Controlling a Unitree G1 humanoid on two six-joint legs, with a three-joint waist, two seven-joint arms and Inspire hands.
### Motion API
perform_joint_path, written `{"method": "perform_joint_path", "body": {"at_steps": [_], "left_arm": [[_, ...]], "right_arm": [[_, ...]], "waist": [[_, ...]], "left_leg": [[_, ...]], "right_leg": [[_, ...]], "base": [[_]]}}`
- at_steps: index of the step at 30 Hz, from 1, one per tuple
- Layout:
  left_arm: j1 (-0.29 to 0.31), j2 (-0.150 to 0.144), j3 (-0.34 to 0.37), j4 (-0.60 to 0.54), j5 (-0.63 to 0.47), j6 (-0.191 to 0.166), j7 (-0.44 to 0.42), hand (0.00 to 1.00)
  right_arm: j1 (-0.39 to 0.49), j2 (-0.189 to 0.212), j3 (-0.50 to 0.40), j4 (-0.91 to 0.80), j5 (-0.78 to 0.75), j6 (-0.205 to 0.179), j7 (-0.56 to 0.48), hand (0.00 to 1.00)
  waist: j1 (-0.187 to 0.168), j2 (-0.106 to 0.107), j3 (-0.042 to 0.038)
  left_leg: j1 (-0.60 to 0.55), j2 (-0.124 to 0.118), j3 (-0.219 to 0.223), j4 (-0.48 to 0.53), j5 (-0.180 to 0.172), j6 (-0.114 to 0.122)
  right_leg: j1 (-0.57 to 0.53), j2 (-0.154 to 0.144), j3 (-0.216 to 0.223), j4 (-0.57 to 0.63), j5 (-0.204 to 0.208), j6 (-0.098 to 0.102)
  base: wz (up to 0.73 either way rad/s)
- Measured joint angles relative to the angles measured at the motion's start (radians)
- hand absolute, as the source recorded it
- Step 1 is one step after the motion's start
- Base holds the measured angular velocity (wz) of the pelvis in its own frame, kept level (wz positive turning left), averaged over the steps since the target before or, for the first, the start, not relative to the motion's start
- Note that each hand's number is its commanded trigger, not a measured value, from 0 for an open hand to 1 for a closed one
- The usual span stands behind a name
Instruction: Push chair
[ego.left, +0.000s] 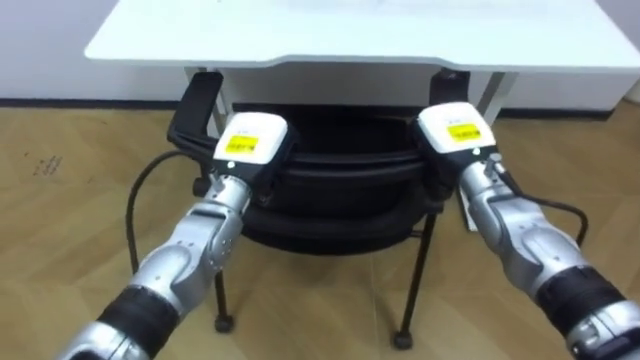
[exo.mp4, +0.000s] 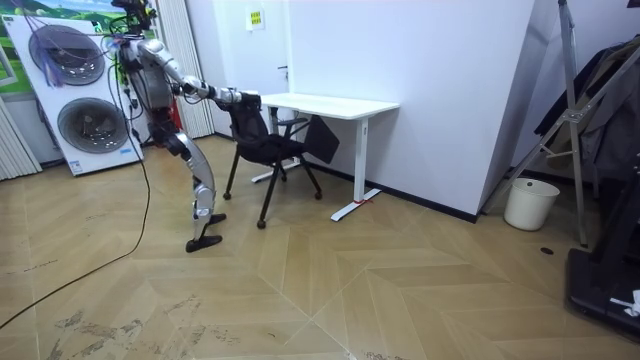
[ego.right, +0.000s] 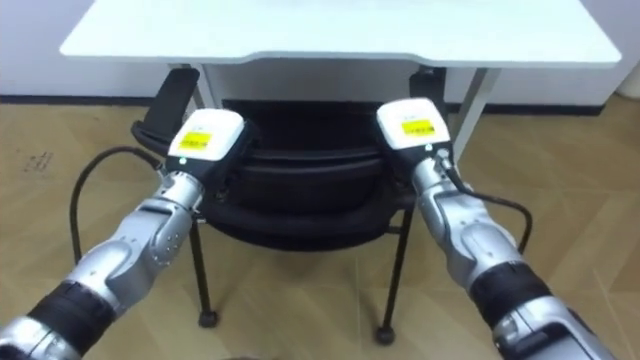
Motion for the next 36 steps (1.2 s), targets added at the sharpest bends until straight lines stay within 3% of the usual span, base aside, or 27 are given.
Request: {"method": "perform_joint_path", "body": {"at_steps": [1,2,4,6,8,10,12,14,15,20,22,25,27,28,29,30,31,36], "left_arm": [[-0.002,0.006,0.001,-0.008,0.004,0.0,-0.003,1.0],[-0.002,0.015,0.011,-0.027,0.012,0.002,-0.018,1.0],[-0.002,0.019,0.024,-0.042,0.024,0.003,-0.032,1.0],[-0.002,0.028,0.032,-0.065,0.032,0.003,-0.051,1.0],[-0.002,0.029,0.038,-0.073,0.036,0.004,-0.062,1.0],[-0.002,0.031,0.041,-0.08,0.039,0.003,-0.066,1.0],[-0.002,0.044,0.04,-0.094,0.04,0.003,-0.077,1.0],[-0.003,0.061,0.042,-0.115,0.04,0.001,-0.087,1.0],[-0.007,0.064,0.046,-0.122,0.041,0.0,-0.087,1.0],[-0.024,0.072,0.046,-0.122,0.04,-0.003,-0.087,1.0],[-0.031,0.071,0.046,-0.117,0.041,-0.005,-0.085,1.0],[-0.047,0.07,0.046,-0.094,0.035,-0.014,-0.078,1.0],[-0.052,0.072,0.047,-0.075,0.035,-0.021,-0.069,1.0],[-0.053,0.073,0.047,-0.071,0.035,-0.021,-0.066,1.0],[-0.052,0.078,0.047,-0.066,0.031,-0.022,-0.065,1.0],[-0.05,0.081,0.047,-0.063,0.027,-0.025,-0.062,1.0],[-0.051,0.084,0.047,-0.063,0.025,-0.026,-0.06,1.0],[-0.05,0.088,0.049,-0.062,0.019,-0.031,-0.034,1.0]], "right_arm": [[0.0,0.002,-0.001,-0.005,0.0,0.003,0.0,1.0],[0.001,0.008,-0.011,-0.014,-0.003,0.007,0.0,1.0],[0.003,0.018,-0.021,-0.023,-0.006,0.015,0.0,1.0],[0.004,0.019,-0.028,-0.033,-0.006,0.016,0.003,1.0],[0.003,0.018,-0.033,-0.038,-0.01,0.014,0.011,1.0],[0.004,0.02,-0.04,-0.043,-0.013,0.013,0.016,1.0],[0.006,0.024,-0.041,-0.047,-0.009,0.012,0.023,1.0],[0.008,0.024,-0.04,-0.065,-0.006,0.013,0.027,1.0],[0.007,0.021,-0.04,-0.079,-0.001,0.014,0.029,1.0],[0.001,0.02,-0.027,-0.086,-0.002,0.024,0.018,1.0],[0.0,0.02,-0.026,-0.088,0.009,0.028,0.014,1.0],[-0.005,0.021,-0.017,-0.096,0.009,0.045,0.013,1.0],[-0.005,0.029,0.001,-0.103,0.017,0.058,0.019,1.0],[-0.005,0.029,0.006,-0.104,0.019,0.058,0.02,1.0],[-0.005,0.031,0.016,-0.104,0.021,0.062,0.021,1.0],[-0.006,0.034,0.022,-0.107,0.022,0.069,0.022,1.0],[-0.008,0.035,0.023,-0.108,0.022,0.071,0.022,1.0],[-0.022,0.031,0.028,-0.112,0.024,0.071,0.022,1.0]], "waist": [[-0.004,-0.007,-0.0012],[-0.014,-0.012,-0.002],[-0.026,-0.014,-0.0001],[-0.028,-0.019,0.0057],[-0.027,-0.021,0.0061],[-0.03,-0.022,0.0084],[-0.032,-0.037,0.0149],[-0.023,-0.05,0.0187],[-0.018,-0.055,0.0166],[-0.023,-0.053,0.0197],[-0.025,-0.048,0.023],[-0.024,-0.036,0.0302],[-0.028,-0.034,0.0311],[-0.032,-0.034,0.0309],[-0.042,-0.036,0.0292],[-0.042,-0.035,0.0279],[-0.042,-0.032,0.0284],[-0.048,-0.029,0.0305]], "left_leg": [[0.001,0.001,0.014,-0.006,0.002,0.007],[0.002,0.002,0.025,-0.008,0.009,0.028],[0.007,0.001,0.036,0.003,-0.002,0.047],[0.013,0.0,0.051,0.036,-0.043,0.059],[0.018,0.001,0.065,0.055,-0.073,0.071],[0.018,-0.002,0.076,0.067,-0.087,0.082],[0.031,-0.003,0.081,0.093,-0.123,0.092],[0.031,-0.004,0.087,0.101,-0.137,0.084],[0.028,-0.005,0.088,0.101,-0.132,0.079],[0.019,-0.003,0.066,0.114,-0.135,0.075],[0.02,0.0,0.059,0.112,-0.135,0.075],[0.017,0.003,0.032,0.096,-0.13,0.065],[0.015,0.011,0.006,0.096,-0.124,0.046],[0.014,0.012,-0.001,0.097,-0.123,0.041],[0.014,0.012,-0.024,0.1,-0.122,0.026],[0.014,0.016,-0.045,0.099,-0.122,0.004],[0.013,0.018,-0.051,0.097,-0.12,-0.004],[0.008,0.036,-0.121,0.056,-0.088,-0.054]], "right_leg": [[0.0,-0.005,0.001,-0.004,0.0,0.007],[0.005,-0.008,0.002,-0.019,0.004,0.013],[0.022,-0.015,-0.003,-0.033,0.009,0.014],[0.031,-0.041,-0.049,-0.012,0.006,0.022],[0.035,-0.057,-0.076,0.022,0.0,0.032],[0.031,-0.079,-0.112,0.063,-0.004,0.04],[0.032,-0.103,-0.168,0.19,-0.009,0.047],[0.028,-0.111,-0.183,0.23,-0.009,0.047],[0.017,-0.126,-0.192,0.224,-0.009,0.047],[0.019,-0.113,-0.205,0.197,-0.009,0.046],[0.017,-0.102,-0.192,0.189,-0.018,0.042],[-0.037,-0.077,-0.128,0.136,-0.034,0.038],[-0.097,-0.063,-0.086,0.024,0.002,0.03],[-0.108,-0.063,-0.082,0.005,0.036,0.028],[-0.109,-0.058,-0.081,-0.023,0.108,0.026],[-0.101,-0.044,-0.095,-0.032,0.123,0.012],[-0.095,-0.035,-0.103,-0.042,0.121,0.01],[-0.071,-0.018,-0.178,-0.067,0.101,-0.04]], "base": [[0.07],[0.0],[-0.04],[-0.14],[-0.16],[-0.09],[-0.03],[-0.12],[-0.11],[0.05],[0.0],[0.16],[0.28],[0.47],[0.43],[0.37],[0.26],[0.28]]}}
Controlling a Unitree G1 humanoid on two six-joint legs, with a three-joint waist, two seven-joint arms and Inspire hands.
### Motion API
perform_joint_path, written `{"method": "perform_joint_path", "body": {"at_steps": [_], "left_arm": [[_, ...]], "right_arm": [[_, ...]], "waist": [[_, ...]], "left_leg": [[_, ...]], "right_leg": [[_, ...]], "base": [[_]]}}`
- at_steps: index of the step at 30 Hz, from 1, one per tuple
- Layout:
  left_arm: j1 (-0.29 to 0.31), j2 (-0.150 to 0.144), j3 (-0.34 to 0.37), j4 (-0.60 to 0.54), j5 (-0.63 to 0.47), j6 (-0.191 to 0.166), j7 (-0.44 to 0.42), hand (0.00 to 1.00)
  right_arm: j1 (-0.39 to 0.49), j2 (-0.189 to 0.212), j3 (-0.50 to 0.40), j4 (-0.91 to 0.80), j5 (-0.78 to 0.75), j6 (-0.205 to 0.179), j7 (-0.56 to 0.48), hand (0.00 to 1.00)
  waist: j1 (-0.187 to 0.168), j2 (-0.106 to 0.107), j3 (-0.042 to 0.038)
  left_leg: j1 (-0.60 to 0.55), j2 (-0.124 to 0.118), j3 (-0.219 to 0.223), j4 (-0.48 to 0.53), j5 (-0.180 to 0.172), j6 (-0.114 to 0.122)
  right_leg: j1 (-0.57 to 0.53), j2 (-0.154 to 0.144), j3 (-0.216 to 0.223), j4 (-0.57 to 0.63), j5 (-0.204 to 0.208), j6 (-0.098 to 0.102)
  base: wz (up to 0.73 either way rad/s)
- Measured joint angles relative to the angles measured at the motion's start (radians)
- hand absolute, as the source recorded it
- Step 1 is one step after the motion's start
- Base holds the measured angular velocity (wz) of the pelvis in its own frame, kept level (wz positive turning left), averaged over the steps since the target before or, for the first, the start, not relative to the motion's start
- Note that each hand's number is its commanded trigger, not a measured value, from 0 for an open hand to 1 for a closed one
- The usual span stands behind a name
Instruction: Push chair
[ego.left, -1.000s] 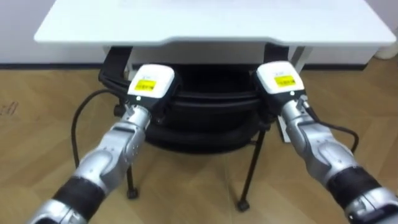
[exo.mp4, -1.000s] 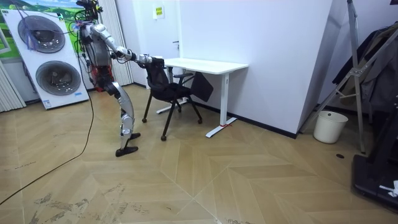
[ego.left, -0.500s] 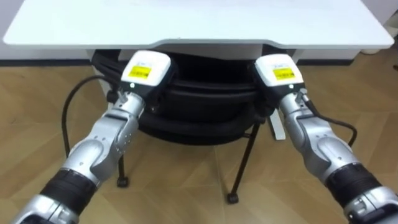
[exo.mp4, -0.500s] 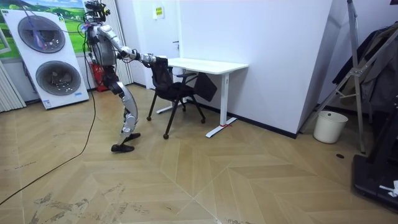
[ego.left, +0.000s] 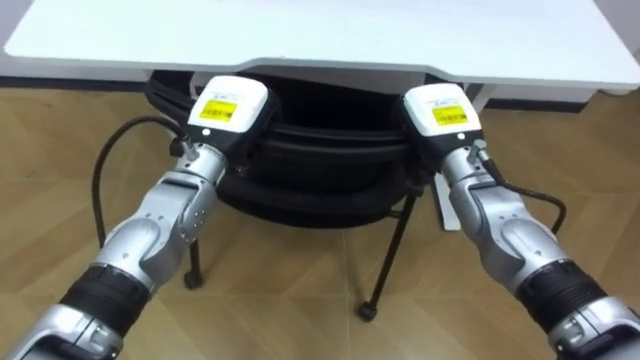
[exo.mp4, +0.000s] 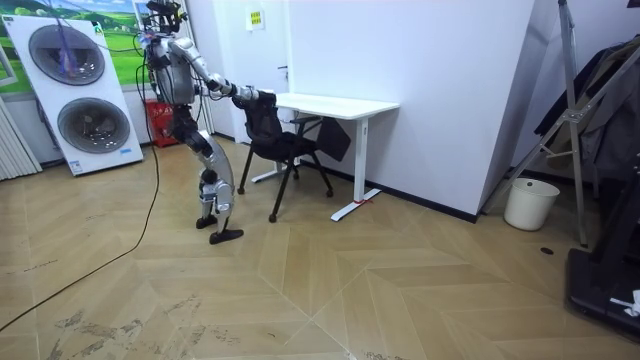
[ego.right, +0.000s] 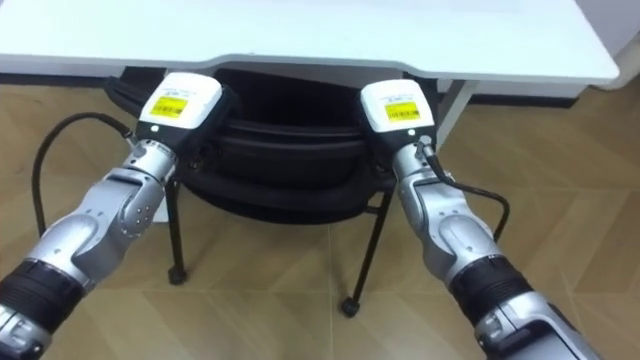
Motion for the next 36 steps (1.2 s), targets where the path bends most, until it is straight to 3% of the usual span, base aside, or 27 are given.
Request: {"method": "perform_joint_path", "body": {"at_steps": [3,5,8,9,10,11,15,16,17,22,26,30,36], "left_arm": [[-0.004,-0.002,0.005,0.003,-0.002,0.0,0.009,1.0],[0.005,-0.007,0.01,0.008,-0.003,0.001,0.013,1.0],[0.021,0.005,0.021,-0.001,-0.003,0.0,0.011,1.0],[0.02,0.004,0.021,-0.001,0.0,0.006,0.006,1.0],[0.022,0.003,0.021,-0.001,0.003,0.007,0.005,1.0],[0.028,0.003,0.018,-0.001,0.003,0.01,0.006,1.0],[0.038,0.001,0.015,0.0,-0.001,0.015,0.009,1.0],[0.038,0.001,0.015,0.0,-0.001,0.015,0.011,0.33],[0.038,0.001,0.015,0.0,-0.001,0.015,0.014,0.0],[0.05,-0.018,0.021,-0.001,-0.005,0.029,0.02,0.0],[0.052,-0.078,0.035,-0.024,-0.022,0.044,0.003,0.0],[0.056,-0.149,0.034,-0.073,-0.046,0.019,-0.013,0.0],[0.056,-0.142,0.032,-0.112,-0.07,0.004,-0.016,0.0]], "right_arm": [[-0.012,-0.005,0.001,-0.002,-0.004,0.0,0.008,1.0],[-0.013,-0.006,0.007,-0.005,-0.008,0.0,0.02,1.0],[-0.01,-0.006,0.023,-0.035,-0.013,-0.001,0.058,1.0],[-0.006,-0.003,0.024,-0.039,-0.016,-0.001,0.068,1.0],[-0.003,-0.003,0.024,-0.042,-0.021,-0.001,0.074,0.66],[0.004,-0.002,0.028,-0.043,-0.023,-0.001,0.076,0.0],[0.018,-0.007,0.031,-0.051,-0.023,-0.003,0.076,0.0],[0.017,-0.007,0.031,-0.053,-0.023,-0.003,0.076,0.0],[0.017,-0.007,0.029,-0.057,-0.019,-0.004,0.076,0.0],[0.016,-0.01,0.019,-0.072,-0.006,-0.005,0.086,0.0],[0.016,-0.016,0.01,-0.07,-0.009,0.0,0.098,0.0],[0.015,-0.011,-0.004,-0.068,-0.014,0.014,0.116,0.0],[0.015,-0.014,-0.022,-0.074,-0.022,0.0,0.16,0.0]], "waist": [[-0.008,-0.003,-0.0008],[-0.009,-0.005,-0.0006],[-0.048,-0.006,-0.0009],[-0.068,-0.006,-0.001],[-0.072,-0.005,-0.0008],[-0.075,-0.004,-0.0003],[-0.1,0.008,0.0018],[-0.101,0.009,0.0018],[-0.101,0.012,0.001],[-0.098,0.027,-0.0053],[-0.069,0.032,-0.0098],[-0.039,0.029,-0.0119],[-0.021,0.021,-0.0192]], "left_leg": [[-0.004,0.005,-0.033,-0.002,0.001,-0.027],[0.006,0.006,-0.042,0.006,-0.003,-0.036],[-0.02,0.007,-0.08,0.07,-0.001,-0.039],[-0.025,0.02,-0.068,0.096,0.0,-0.042],[-0.029,0.027,-0.061,0.107,0.001,-0.041],[-0.03,0.037,-0.054,0.112,0.001,-0.042],[-0.008,0.037,-0.055,0.057,0.015,-0.057],[-0.003,0.035,-0.054,0.04,0.019,-0.06],[0.007,0.034,-0.053,0.008,0.026,-0.066],[0.037,0.016,-0.029,-0.082,0.073,-0.055],[0.058,0.006,-0.021,-0.126,0.107,-0.049],[0.087,0.001,-0.011,-0.172,0.116,-0.045],[0.118,0.0,0.008,-0.226,0.131,-0.034]], "right_leg": [[0.003,0.002,-0.037,0.021,-0.023,-0.036],[0.013,-0.004,-0.051,0.049,-0.048,-0.049],[0.041,-0.015,-0.126,0.067,-0.094,-0.069],[0.057,-0.016,-0.16,0.067,-0.105,-0.077],[0.063,-0.013,-0.169,0.067,-0.108,-0.082],[0.079,-0.006,-0.179,0.063,-0.112,-0.087],[0.111,-0.004,-0.215,0.033,-0.108,-0.091],[0.109,-0.004,-0.215,0.027,-0.105,-0.091],[0.105,-0.004,-0.214,0.014,-0.096,-0.092],[0.101,-0.016,-0.195,-0.025,-0.069,-0.079],[0.101,-0.017,-0.175,-0.06,-0.039,-0.078],[0.106,-0.017,-0.16,-0.076,-0.02,-0.07],[0.123,-0.003,-0.129,-0.134,0.011,-0.055]], "base": [[0.3],[0.26],[0.53],[0.7],[0.5],[0.36],[0.26],[0.05],[0.0],[-0.07],[-0.1],[-0.06],[-0.09]]}}
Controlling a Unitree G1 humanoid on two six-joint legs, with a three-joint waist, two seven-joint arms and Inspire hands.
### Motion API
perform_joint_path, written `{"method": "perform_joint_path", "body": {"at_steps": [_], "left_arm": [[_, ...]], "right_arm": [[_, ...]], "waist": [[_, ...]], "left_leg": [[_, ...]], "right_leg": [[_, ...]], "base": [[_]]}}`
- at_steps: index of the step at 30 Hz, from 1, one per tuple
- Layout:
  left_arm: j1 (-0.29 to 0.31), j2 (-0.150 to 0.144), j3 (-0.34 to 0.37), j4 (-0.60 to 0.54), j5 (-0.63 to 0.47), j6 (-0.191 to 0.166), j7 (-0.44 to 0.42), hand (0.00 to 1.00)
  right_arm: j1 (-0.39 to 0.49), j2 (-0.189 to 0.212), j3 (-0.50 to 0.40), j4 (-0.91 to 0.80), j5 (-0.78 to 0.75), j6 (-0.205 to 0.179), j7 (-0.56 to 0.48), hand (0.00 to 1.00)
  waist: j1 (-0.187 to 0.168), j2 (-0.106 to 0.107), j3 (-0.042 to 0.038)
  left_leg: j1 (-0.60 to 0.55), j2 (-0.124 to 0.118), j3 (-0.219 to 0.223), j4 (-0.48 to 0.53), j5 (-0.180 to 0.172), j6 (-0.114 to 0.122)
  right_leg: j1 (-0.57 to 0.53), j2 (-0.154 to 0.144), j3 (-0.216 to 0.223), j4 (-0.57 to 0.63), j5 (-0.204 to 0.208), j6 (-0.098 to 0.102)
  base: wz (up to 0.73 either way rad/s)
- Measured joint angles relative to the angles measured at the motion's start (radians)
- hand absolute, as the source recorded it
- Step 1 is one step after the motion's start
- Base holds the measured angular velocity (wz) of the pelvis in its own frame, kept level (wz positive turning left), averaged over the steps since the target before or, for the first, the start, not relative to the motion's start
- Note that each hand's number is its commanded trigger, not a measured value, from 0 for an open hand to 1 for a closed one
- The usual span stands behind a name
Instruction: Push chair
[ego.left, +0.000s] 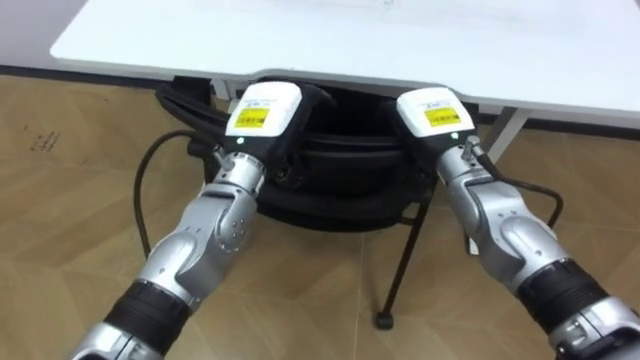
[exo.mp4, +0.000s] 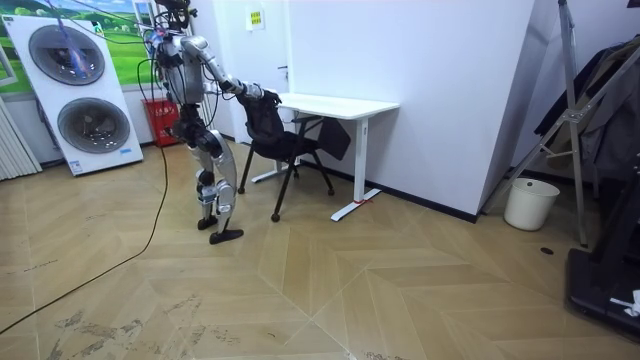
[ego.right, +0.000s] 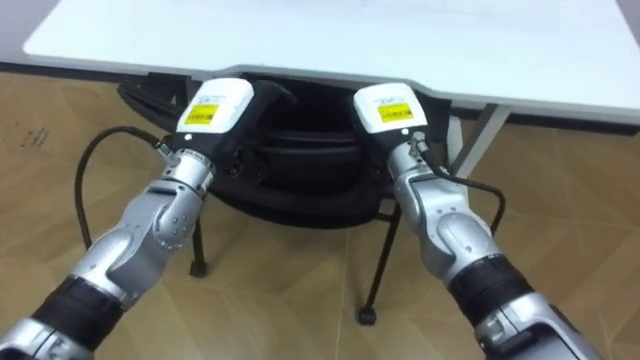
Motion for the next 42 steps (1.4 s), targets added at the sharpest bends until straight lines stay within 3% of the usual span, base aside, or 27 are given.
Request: {"method": "perform_joint_path", "body": {"at_steps": [2,6,10,12,13,16,17,18,19,20,21,22,24,25,26,27,29,31,33,34,35,36,37,39,40,42], "left_arm": [[0.0,0.009,0.0,-0.017,0.001,0.0,-0.005,0.0],[0.0,0.037,0.0,-0.053,-0.015,0.003,-0.055,0.0],[-0.001,0.065,0.0,-0.061,-0.016,-0.001,-0.091,0.0],[-0.03,0.116,0.0,-0.097,0.024,-0.003,-0.164,0.0],[-0.043,0.129,0.0,-0.103,0.027,-0.01,-0.19,0.0],[-0.074,0.184,0.0,-0.14,0.029,-0.018,-0.239,0.0],[-0.091,0.212,0.0,-0.181,0.028,-0.037,-0.26,0.0],[-0.112,0.242,0.002,-0.238,0.025,-0.067,-0.265,0.0],[-0.133,0.252,0.009,-0.275,0.021,-0.069,-0.262,0.0],[-0.217,0.258,0.064,-0.309,0.01,-0.079,-0.239,0.0],[-0.305,0.263,0.141,-0.306,-0.033,-0.069,-0.172,0.0],[-0.338,0.266,0.182,-0.307,-0.062,-0.064,-0.13,0.0],[-0.418,0.296,0.305,-0.323,-0.143,-0.065,0.025,0.0],[-0.425,0.311,0.325,-0.331,-0.153,-0.066,0.051,0.0],[-0.419,0.355,0.363,-0.355,-0.155,-0.073,0.089,0.0],[-0.4,0.405,0.409,-0.385,-0.156,-0.082,0.116,0.0],[-0.341,0.46,0.494,-0.424,-0.172,-0.088,0.159,0.0],[-0.265,0.491,0.625,-0.465,-0.171,-0.084,0.189,0.0],[-0.169,0.553,0.797,-0.49,-0.166,-0.079,0.25,0.0],[-0.132,0.568,0.848,-0.5,-0.166,-0.077,0.264,0.0],[-0.054,0.589,0.946,-0.512,-0.164,-0.079,0.297,0.0],[0.012,0.591,1.026,-0.51,-0.165,-0.076,0.334,0.0],[0.05,0.591,1.059,-0.506,-0.168,-0.072,0.356,0.0],[0.194,0.589,1.175,-0.504,-0.185,-0.064,0.424,0.0],[0.224,0.589,1.196,-0.503,-0.193,-0.065,0.444,0.0],[0.339,0.582,1.252,-0.479,-0.255,-0.084,0.521,0.0]], "right_arm": [[0.0,-0.008,0.0,-0.02,-0.014,-0.008,0.032,0.0],[0.001,-0.057,-0.001,-0.1,-0.02,-0.041,0.099,0.0],[-0.001,-0.073,-0.02,-0.156,-0.021,-0.079,0.112,0.0],[-0.002,-0.086,-0.075,-0.187,-0.067,-0.133,0.119,0.0],[-0.003,-0.098,-0.088,-0.191,-0.069,-0.142,0.119,0.0],[-0.004,-0.172,-0.144,-0.204,-0.045,-0.171,0.121,0.0],[-0.004,-0.209,-0.184,-0.202,-0.041,-0.194,0.121,0.0],[-0.01,-0.239,-0.252,-0.198,-0.033,-0.193,0.119,0.0],[-0.019,-0.256,-0.282,-0.198,-0.019,-0.185,0.118,0.0],[-0.07,-0.289,-0.314,-0.183,0.01,-0.165,0.103,0.0],[-0.15,-0.3,-0.321,-0.161,0.045,-0.148,0.078,0.0],[-0.186,-0.309,-0.323,-0.161,0.071,-0.145,0.063,0.0],[-0.272,-0.363,-0.35,-0.175,0.202,-0.161,-0.007,0.0],[-0.274,-0.373,-0.373,-0.189,0.227,-0.163,-0.021,0.0],[-0.271,-0.401,-0.422,-0.217,0.263,-0.17,-0.051,0.0],[-0.269,-0.441,-0.474,-0.24,0.3,-0.169,-0.084,0.0],[-0.24,-0.498,-0.57,-0.297,0.332,-0.16,-0.129,0.0],[-0.179,-0.566,-0.701,-0.372,0.355,-0.169,-0.185,0.0],[-0.098,-0.663,-0.862,-0.413,0.41,-0.175,-0.258,0.0],[-0.07,-0.673,-0.906,-0.427,0.419,-0.177,-0.276,0.0],[-0.006,-0.676,-1.004,-0.452,0.429,-0.181,-0.315,0.0],[0.054,-0.675,-1.084,-0.461,0.441,-0.188,-0.361,0.0],[0.088,-0.673,-1.119,-0.461,0.459,-0.19,-0.384,0.0],[0.223,-0.674,-1.247,-0.461,0.548,-0.193,-0.447,0.0],[0.252,-0.674,-1.275,-0.455,0.577,-0.194,-0.465,0.0],[0.348,-0.674,-1.364,-0.413,0.73,-0.207,-0.525,0.0]], "waist": [[0.003,-0.006,-0.0053],[-0.011,-0.006,-0.0059],[-0.031,-0.006,-0.0067],[-0.032,-0.003,-0.008],[-0.03,-0.003,-0.008],[-0.007,-0.002,-0.0074],[0.004,-0.002,-0.0077],[0.02,0.001,-0.0076],[0.032,0.001,-0.0077],[0.049,0.0,-0.0068],[0.042,0.0,-0.0069],[0.037,0.002,-0.0085],[0.006,0.007,-0.0203],[-0.002,0.006,-0.023],[-0.005,0.005,-0.0322],[-0.02,0.003,-0.0361],[-0.042,-0.001,-0.0379],[-0.049,-0.001,-0.038],[-0.069,-0.003,-0.0396],[-0.08,-0.004,-0.0405],[-0.097,-0.005,-0.0439],[-0.101,-0.003,-0.0437],[-0.104,-0.002,-0.0447],[-0.132,0.009,-0.0494],[-0.14,0.012,-0.0478],[-0.15,0.024,-0.0501]], "left_leg": [[0.01,0.001,0.022,-0.024,0.007,0.005],[0.021,-0.002,0.036,-0.034,0.009,0.008],[0.066,-0.004,0.043,-0.058,0.009,0.012],[0.067,0.002,0.049,-0.056,0.0,0.027],[0.066,0.005,0.052,-0.056,0.0,0.028],[0.062,0.015,0.075,-0.055,0.0,0.029],[0.063,0.015,0.076,-0.055,0.0,0.03],[0.066,0.014,0.076,-0.056,0.002,0.034],[0.071,0.015,0.077,-0.059,0.003,0.035],[0.087,0.015,0.086,-0.072,0.008,0.041],[0.11,0.013,0.097,-0.093,0.015,0.043],[0.123,0.013,0.099,-0.106,0.016,0.042],[0.175,0.002,0.116,-0.142,0.017,0.043],[0.188,-0.001,0.118,-0.15,0.017,0.044],[0.205,-0.003,0.127,-0.161,0.016,0.045],[0.214,-0.004,0.13,-0.169,0.015,0.045],[0.216,-0.006,0.133,-0.173,0.013,0.046],[0.212,-0.005,0.148,-0.174,0.01,0.045],[0.212,-0.002,0.159,-0.171,0.002,0.042],[0.212,-0.001,0.159,-0.169,-0.001,0.041],[0.219,0.001,0.166,-0.168,-0.007,0.039],[0.236,0.005,0.175,-0.168,-0.016,0.039],[0.244,0.004,0.176,-0.168,-0.017,0.038],[0.258,0.003,0.18,-0.169,-0.029,0.039],[0.262,0.003,0.18,-0.169,-0.032,0.04],[0.284,0.0,0.186,-0.186,-0.039,0.043]], "right_leg": [[0.0,0.003,0.018,-0.02,0.014,0.005],[0.027,0.006,0.024,-0.067,0.048,0.021],[0.078,0.01,0.033,-0.116,0.067,0.037],[0.085,0.024,0.039,-0.143,0.083,0.038],[0.089,0.03,0.042,-0.156,0.093,0.038],[0.092,0.039,0.05,-0.188,0.123,0.035],[0.093,0.039,0.052,-0.191,0.126,0.037],[0.101,0.042,0.056,-0.202,0.132,0.039],[0.106,0.044,0.06,-0.207,0.135,0.039],[0.111,0.044,0.069,-0.207,0.136,0.04],[0.121,0.04,0.076,-0.206,0.135,0.041],[0.124,0.038,0.081,-0.206,0.134,0.043],[0.153,0.033,0.098,-0.214,0.127,0.051],[0.161,0.031,0.099,-0.214,0.124,0.053],[0.173,0.029,0.101,-0.216,0.12,0.056],[0.181,0.029,0.101,-0.22,0.12,0.057],[0.18,0.031,0.104,-0.221,0.117,0.06],[0.171,0.035,0.12,-0.224,0.116,0.061],[0.175,0.038,0.128,-0.24,0.116,0.062],[0.178,0.04,0.128,-0.244,0.116,0.062],[0.186,0.04,0.136,-0.257,0.116,0.062],[0.198,0.043,0.147,-0.259,0.115,0.064],[0.206,0.047,0.149,-0.26,0.114,0.066],[0.224,0.048,0.155,-0.271,0.11,0.07],[0.226,0.048,0.154,-0.271,0.108,0.072],[0.229,0.049,0.169,-0.27,0.103,0.079]], "base": [[-0.22],[-0.1],[-0.04],[-0.11],[-0.18],[-0.21],[0.0],[0.0],[-0.03],[-0.17],[-0.21],[-0.26],[-0.19],[-0.12],[-0.11],[-0.1],[-0.06],[-0.18],[-0.16],[-0.1],[-0.22],[-0.24],[-0.23],[-0.04],[0.0],[-0.1]]}}
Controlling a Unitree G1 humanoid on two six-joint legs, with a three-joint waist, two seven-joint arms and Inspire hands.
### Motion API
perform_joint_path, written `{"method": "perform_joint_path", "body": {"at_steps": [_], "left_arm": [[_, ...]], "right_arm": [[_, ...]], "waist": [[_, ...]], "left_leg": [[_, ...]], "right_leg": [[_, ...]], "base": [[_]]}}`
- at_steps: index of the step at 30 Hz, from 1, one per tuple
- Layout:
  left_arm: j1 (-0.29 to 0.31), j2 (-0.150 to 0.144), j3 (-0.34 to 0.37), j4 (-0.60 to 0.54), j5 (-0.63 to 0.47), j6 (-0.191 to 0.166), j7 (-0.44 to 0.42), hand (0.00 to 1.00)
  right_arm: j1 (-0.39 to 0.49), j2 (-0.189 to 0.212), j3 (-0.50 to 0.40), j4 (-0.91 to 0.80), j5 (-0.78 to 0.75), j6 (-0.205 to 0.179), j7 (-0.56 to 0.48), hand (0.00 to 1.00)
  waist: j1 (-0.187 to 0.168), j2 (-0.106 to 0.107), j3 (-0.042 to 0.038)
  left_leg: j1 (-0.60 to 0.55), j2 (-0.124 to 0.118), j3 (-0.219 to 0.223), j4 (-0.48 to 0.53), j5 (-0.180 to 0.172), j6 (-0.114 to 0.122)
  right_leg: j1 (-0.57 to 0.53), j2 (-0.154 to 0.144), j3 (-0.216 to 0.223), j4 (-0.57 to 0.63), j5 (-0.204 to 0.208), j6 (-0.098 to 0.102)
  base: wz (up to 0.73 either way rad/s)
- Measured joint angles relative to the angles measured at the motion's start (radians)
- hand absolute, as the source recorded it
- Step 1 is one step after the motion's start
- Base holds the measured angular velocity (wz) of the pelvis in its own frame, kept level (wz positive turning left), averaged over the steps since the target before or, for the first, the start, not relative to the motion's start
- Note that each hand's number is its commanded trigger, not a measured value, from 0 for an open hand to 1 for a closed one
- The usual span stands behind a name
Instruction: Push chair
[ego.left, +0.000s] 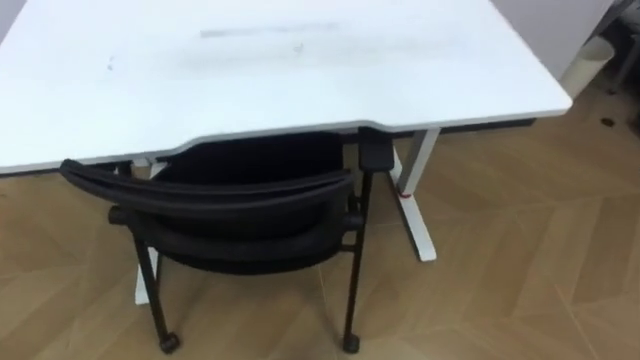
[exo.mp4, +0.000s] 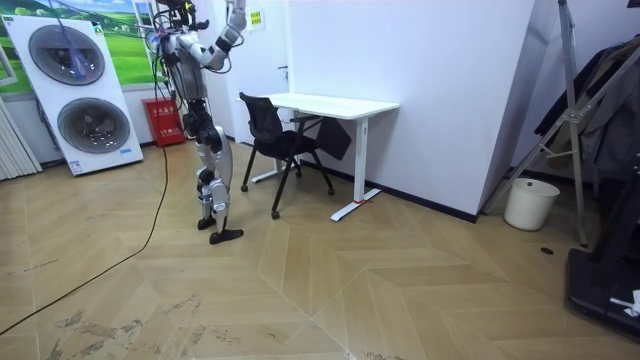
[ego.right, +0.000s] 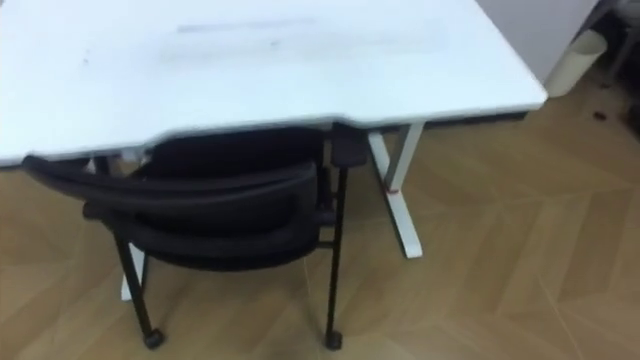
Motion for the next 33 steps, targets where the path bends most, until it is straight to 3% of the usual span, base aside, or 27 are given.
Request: {"method": "perform_joint_path", "body": {"at_steps": [1,2,4,6,7,10,13,15,16,18,19,21,22,24,25,28,33], "left_arm": [[0.042,-0.001,0.02,0.01,-0.017,-0.011,0.019,0.0],[0.126,-0.015,0.058,0.021,-0.076,-0.026,0.049,0.0],[0.215,-0.062,0.079,0.058,-0.16,-0.033,0.099,0.0],[0.308,-0.145,0.1,0.102,-0.32,-0.038,0.149,0.0],[0.323,-0.167,0.101,0.111,-0.361,-0.038,0.164,0.0],[0.384,-0.284,0.064,0.252,-0.558,-0.039,0.206,0.0],[0.42,-0.352,0.026,0.342,-0.692,-0.04,0.203,0.0],[0.437,-0.434,-0.022,0.454,-0.77,-0.043,0.171,0.0],[0.442,-0.45,-0.037,0.486,-0.789,-0.042,0.158,0.0],[0.471,-0.523,-0.102,0.636,-0.82,-0.037,0.081,0.0],[0.486,-0.54,-0.126,0.667,-0.828,-0.037,0.064,0.0],[0.504,-0.586,-0.217,0.835,-0.863,-0.014,-0.033,0.0],[0.503,-0.594,-0.234,0.875,-0.862,-0.004,-0.058,0.0],[0.501,-0.637,-0.287,0.982,-0.859,0.024,-0.158,0.0],[0.491,-0.649,-0.311,1.042,-0.852,0.039,-0.207,0.0],[0.474,-0.666,-0.376,1.094,-0.821,0.057,-0.278,0.0],[0.406,-0.668,-0.64,1.118,-0.771,0.102,-0.421,0.0]], "right_arm": [[0.031,0.0,-0.024,0.021,0.042,-0.014,-0.018,0.0],[0.097,0.007,-0.072,0.043,0.138,-0.018,-0.052,0.0],[0.181,0.038,-0.126,0.065,0.256,-0.018,-0.102,0.0],[0.314,0.144,-0.213,0.067,0.41,-0.036,-0.16,0.0],[0.337,0.179,-0.224,0.067,0.453,-0.037,-0.173,0.0],[0.479,0.411,-0.219,0.083,0.724,-0.033,-0.194,0.0],[0.525,0.514,-0.171,0.178,0.869,-0.032,-0.175,0.0],[0.574,0.623,-0.105,0.335,1.031,-0.032,-0.105,0.0],[0.582,0.642,-0.085,0.382,1.075,-0.028,-0.087,0.0],[0.593,0.718,-0.017,0.609,1.194,-0.004,0.011,0.0],[0.592,0.737,-0.002,0.659,1.22,-0.004,0.036,0.0],[0.577,0.815,0.044,0.854,1.336,0.013,0.13,0.0],[0.57,0.831,0.054,0.9,1.343,0.02,0.15,0.0],[0.558,0.885,0.136,1.033,1.337,0.048,0.236,0.0],[0.535,0.891,0.166,1.086,1.316,0.066,0.273,0.0],[0.499,0.893,0.264,1.117,1.251,0.085,0.342,0.0],[0.387,0.866,0.572,1.128,0.967,0.099,0.501,0.0]], "waist": [[0.001,0.002,-0.0006],[0.0,0.008,0.0015],[-0.002,0.011,0.0041],[-0.005,0.011,0.0005],[-0.005,0.016,0.0034],[0.013,0.015,0.0035],[0.017,0.021,0.0034],[0.035,0.017,0.0025],[0.038,0.016,0.0023],[0.04,0.017,-0.0006],[0.039,0.019,-0.0019],[0.033,0.022,-0.0036],[0.03,0.021,-0.0045],[0.03,0.022,-0.0047],[0.026,0.026,-0.0037],[0.021,0.028,-0.0034],[0.016,0.037,0.0043]], "left_leg": [[0.006,0.0,0.006,-0.006,-0.001,0.0],[0.017,0.001,0.014,-0.008,-0.007,0.001],[0.035,0.0,0.021,-0.01,-0.016,0.0],[0.038,0.001,0.023,-0.01,-0.021,-0.001],[0.038,0.001,0.024,-0.01,-0.022,-0.001],[0.038,0.005,0.038,-0.009,-0.027,-0.004],[0.042,0.005,0.045,-0.01,-0.032,-0.004],[0.041,0.006,0.044,-0.018,-0.032,-0.004],[0.041,0.006,0.045,-0.018,-0.033,-0.005],[0.041,0.006,0.045,-0.015,-0.04,-0.006],[0.041,0.006,0.044,-0.015,-0.042,-0.006],[0.037,0.006,0.034,-0.003,-0.051,-0.005],[0.038,0.005,0.032,-0.002,-0.053,-0.006],[0.051,0.004,0.034,-0.002,-0.058,-0.004],[0.053,0.002,0.036,-0.003,-0.06,-0.003],[0.054,-0.001,0.038,-0.002,-0.061,0.0],[0.054,-0.002,0.042,-0.002,-0.061,0.002]], "right_leg": [[0.001,0.001,0.006,-0.001,-0.001,0.001],[0.007,0.003,0.015,-0.001,-0.002,0.002],[0.018,0.003,0.021,0.002,-0.01,0.005],[0.017,0.004,0.026,0.003,-0.014,0.006],[0.017,0.005,0.028,0.004,-0.014,0.006],[0.013,0.007,0.034,0.018,-0.018,0.003],[0.012,0.009,0.049,0.02,-0.02,0.005],[0.012,0.008,0.047,0.018,-0.02,0.005],[0.012,0.009,0.046,0.018,-0.021,0.005],[0.014,0.007,0.045,0.017,-0.024,0.006],[0.015,0.007,0.045,0.015,-0.025,0.006],[0.021,0.005,0.038,0.016,-0.03,0.008],[0.024,0.004,0.038,0.016,-0.031,0.009],[0.032,0.003,0.04,0.017,-0.035,0.011],[0.034,0.001,0.039,0.018,-0.035,0.012],[0.035,-0.002,0.037,0.019,-0.034,0.015],[0.032,-0.003,0.039,0.015,-0.033,0.017]], "base": [[-0.22],[-0.22],[-0.16],[-0.06],[-0.06],[-0.09],[-0.09],[0.0],[0.0],[0.0],[0.0],[0.08],[0.1],[-0.03],[-0.1],[-0.01],[-0.02]]}}
